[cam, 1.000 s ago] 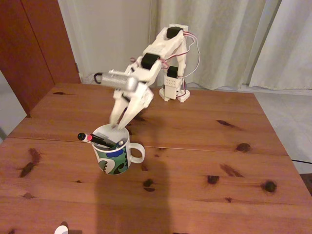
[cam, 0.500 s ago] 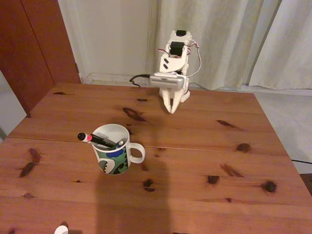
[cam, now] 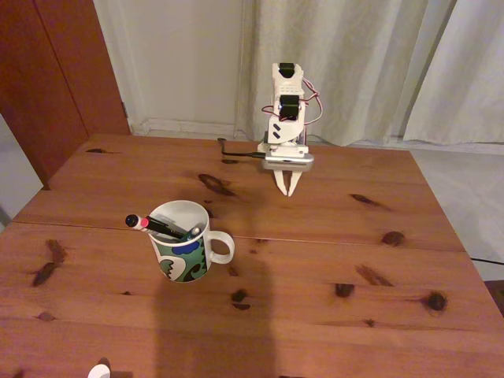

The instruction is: Clean up the desk and place the pens and markers into the cup

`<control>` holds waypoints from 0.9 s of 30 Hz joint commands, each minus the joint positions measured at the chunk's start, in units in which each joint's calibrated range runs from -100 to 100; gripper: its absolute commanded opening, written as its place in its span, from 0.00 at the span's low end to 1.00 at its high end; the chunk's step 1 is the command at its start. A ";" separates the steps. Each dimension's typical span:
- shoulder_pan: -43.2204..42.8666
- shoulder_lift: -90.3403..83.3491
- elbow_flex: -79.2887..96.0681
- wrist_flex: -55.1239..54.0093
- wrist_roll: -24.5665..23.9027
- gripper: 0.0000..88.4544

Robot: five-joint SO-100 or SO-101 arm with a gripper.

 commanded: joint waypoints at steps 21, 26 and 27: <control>-0.65 -8.44 1.53 11.33 6.70 0.01; -0.25 -8.36 1.53 11.33 6.70 0.01; -0.25 -8.36 1.53 11.33 6.70 0.01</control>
